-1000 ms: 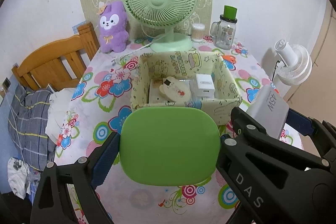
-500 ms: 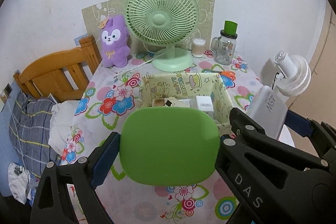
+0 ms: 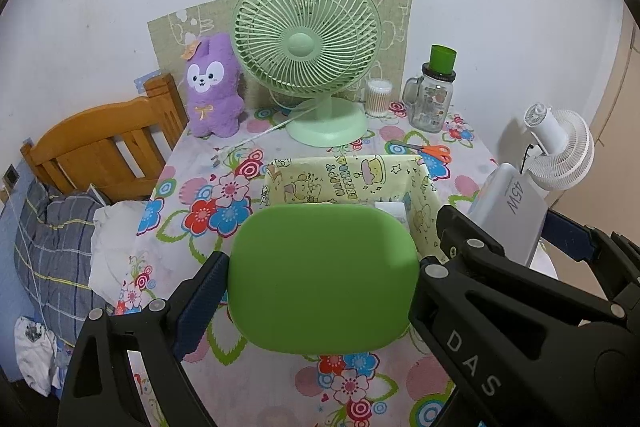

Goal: Organize rigid objects
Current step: 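Carry green lid with left tool while right tool carries charger box to basket, then lower charger box into basket and open right tool while left tool holds green lid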

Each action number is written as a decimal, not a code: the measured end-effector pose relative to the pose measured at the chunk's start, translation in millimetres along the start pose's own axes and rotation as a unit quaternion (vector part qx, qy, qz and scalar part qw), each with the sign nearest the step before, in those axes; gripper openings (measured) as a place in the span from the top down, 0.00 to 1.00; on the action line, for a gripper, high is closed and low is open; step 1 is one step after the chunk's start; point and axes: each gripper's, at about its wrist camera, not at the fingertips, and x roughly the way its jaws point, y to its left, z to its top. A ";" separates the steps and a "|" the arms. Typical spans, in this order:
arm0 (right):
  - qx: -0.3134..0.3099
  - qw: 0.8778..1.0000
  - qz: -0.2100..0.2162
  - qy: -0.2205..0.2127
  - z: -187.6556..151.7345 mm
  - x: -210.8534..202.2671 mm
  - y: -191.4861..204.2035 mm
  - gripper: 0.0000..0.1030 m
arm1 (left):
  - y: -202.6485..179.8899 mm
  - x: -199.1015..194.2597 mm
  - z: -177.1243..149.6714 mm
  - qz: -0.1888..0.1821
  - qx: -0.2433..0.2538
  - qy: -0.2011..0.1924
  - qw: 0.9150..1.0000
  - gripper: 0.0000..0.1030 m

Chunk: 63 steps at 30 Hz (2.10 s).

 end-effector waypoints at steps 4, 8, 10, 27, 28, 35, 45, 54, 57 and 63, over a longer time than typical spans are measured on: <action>-0.006 1.000 0.001 0.005 3.9 8.5 4.1 0.27 | 3.5 8.5 4.4 0.001 -0.003 0.005 1.000 0.08; -0.012 1.000 0.004 0.008 8.5 16.9 8.1 0.27 | 6.8 16.5 8.7 0.004 -0.004 0.010 1.000 0.08; -0.016 1.000 0.009 0.011 11.1 21.1 11.4 0.27 | 9.0 20.0 10.7 0.007 -0.005 0.013 1.000 0.08; -0.021 0.997 0.057 0.052 16.3 72.0 30.2 0.27 | 24.2 57.9 15.4 0.036 0.000 0.048 0.998 0.08; -0.022 0.996 0.061 0.055 15.8 75.4 31.8 0.27 | 25.1 59.9 15.0 0.038 0.000 0.050 0.998 0.08; -0.019 0.994 0.079 0.073 14.2 95.1 39.7 0.27 | 32.1 74.9 13.1 0.050 -0.004 0.068 0.996 0.08; -0.013 0.992 0.084 0.088 12.4 110.2 39.5 0.26 | 33.1 89.6 11.0 0.049 -0.012 0.084 0.995 0.08; -0.008 0.996 0.062 0.071 24.7 101.3 25.3 0.17 | 21.1 85.7 23.9 0.027 -0.004 0.064 0.998 0.08; -0.005 0.997 0.048 0.066 28.6 99.4 17.8 0.17 | 14.4 87.1 29.0 0.015 -0.001 0.061 0.998 0.08; 0.001 0.998 0.024 0.059 35.3 97.4 3.9 0.16 | 2.5 90.0 35.7 -0.001 0.007 0.054 0.999 0.08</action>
